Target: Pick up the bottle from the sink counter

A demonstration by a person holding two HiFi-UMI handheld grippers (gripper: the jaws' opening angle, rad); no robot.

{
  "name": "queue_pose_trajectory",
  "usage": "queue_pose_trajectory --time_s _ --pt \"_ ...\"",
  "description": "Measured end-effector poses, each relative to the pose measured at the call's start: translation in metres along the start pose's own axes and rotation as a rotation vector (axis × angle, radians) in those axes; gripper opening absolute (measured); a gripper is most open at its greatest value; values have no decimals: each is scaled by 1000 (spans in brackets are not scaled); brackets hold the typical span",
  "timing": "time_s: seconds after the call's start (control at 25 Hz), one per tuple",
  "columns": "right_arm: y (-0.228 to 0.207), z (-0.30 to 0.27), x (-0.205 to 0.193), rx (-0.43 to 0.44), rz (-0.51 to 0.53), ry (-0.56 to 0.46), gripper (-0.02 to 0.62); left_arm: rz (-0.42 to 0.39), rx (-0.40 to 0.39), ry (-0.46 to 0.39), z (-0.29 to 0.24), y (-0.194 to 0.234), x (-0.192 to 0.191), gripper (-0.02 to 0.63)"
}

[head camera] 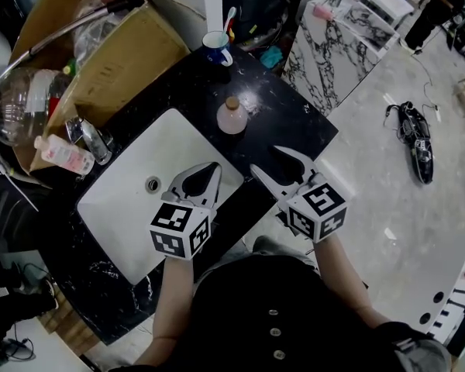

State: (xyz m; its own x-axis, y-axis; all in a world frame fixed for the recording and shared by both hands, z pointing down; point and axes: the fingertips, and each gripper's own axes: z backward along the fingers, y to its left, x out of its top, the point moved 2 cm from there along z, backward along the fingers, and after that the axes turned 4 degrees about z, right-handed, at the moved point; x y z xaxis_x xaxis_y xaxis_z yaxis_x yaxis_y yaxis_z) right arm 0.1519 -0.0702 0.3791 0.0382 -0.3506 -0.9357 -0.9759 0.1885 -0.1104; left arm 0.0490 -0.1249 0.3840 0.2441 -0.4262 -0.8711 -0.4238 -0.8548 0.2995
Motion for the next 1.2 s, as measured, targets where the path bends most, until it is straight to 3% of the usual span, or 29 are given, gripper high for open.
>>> queue_pose_trajectory --time_s 0.64,1.2 --pt "3 -36 -13 -1 10 93 202 61 -35 -2 -10 21 -10 17" --pt "-17 -60 -7 49 78 141 222 102 41 5 -15 33 -12 17"
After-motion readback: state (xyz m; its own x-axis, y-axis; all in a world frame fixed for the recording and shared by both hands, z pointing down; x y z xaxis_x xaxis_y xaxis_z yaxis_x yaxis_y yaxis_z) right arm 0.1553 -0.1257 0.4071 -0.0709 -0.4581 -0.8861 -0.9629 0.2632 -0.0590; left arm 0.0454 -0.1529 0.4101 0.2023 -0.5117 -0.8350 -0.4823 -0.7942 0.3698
